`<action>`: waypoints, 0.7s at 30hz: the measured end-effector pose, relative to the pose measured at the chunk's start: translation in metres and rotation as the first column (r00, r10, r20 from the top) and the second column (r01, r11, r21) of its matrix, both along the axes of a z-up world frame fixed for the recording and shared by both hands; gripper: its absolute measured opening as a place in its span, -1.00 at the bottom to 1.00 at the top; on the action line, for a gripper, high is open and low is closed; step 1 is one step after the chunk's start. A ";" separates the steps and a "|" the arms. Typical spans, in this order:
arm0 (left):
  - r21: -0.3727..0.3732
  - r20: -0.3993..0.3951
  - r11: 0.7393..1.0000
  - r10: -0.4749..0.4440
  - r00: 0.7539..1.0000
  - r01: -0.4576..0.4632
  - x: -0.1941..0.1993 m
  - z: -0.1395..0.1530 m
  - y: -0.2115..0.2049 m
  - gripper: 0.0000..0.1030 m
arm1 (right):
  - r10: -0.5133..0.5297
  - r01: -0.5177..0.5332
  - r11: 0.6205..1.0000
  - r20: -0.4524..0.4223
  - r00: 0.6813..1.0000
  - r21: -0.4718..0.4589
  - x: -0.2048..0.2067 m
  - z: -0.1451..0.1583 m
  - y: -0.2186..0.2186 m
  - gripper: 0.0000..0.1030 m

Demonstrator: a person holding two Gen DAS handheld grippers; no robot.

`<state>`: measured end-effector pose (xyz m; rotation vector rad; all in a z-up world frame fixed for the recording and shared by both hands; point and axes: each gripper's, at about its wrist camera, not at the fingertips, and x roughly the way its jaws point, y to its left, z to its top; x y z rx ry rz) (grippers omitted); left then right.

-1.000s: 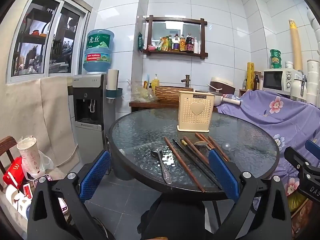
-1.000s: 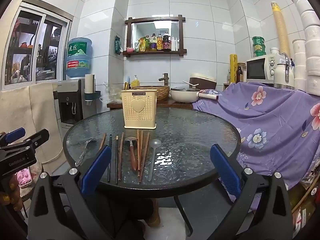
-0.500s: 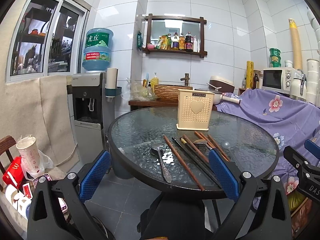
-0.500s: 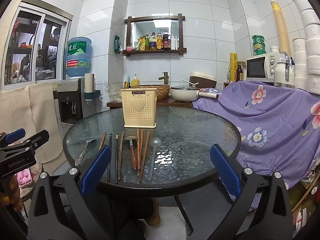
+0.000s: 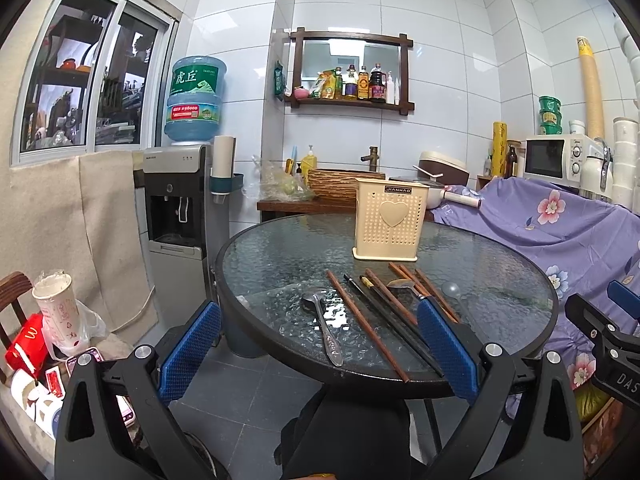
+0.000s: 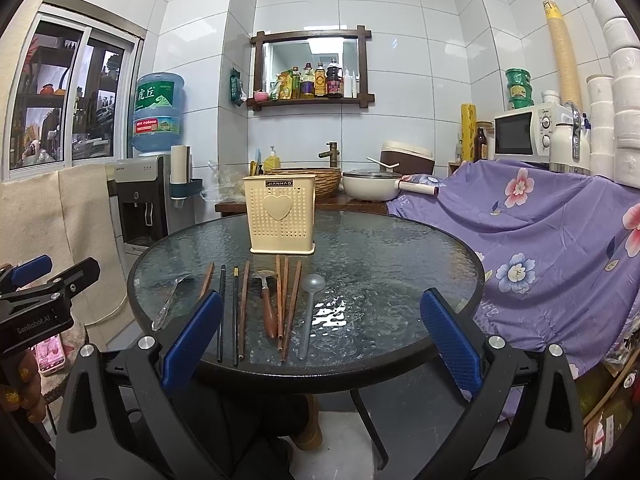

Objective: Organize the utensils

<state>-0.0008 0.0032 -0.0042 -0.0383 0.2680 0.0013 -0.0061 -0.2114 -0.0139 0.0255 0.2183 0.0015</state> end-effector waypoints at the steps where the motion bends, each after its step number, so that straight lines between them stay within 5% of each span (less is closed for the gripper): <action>1: 0.000 0.000 1.000 -0.001 1.000 0.001 0.000 0.000 0.000 0.88 | 0.000 0.000 1.000 -0.001 1.000 0.000 0.000 0.000 0.000 0.89; 21: 0.001 0.001 1.000 0.002 1.000 -0.002 0.000 0.001 -0.001 0.88 | -0.001 0.001 1.000 0.001 1.000 0.005 0.000 0.003 -0.001 0.89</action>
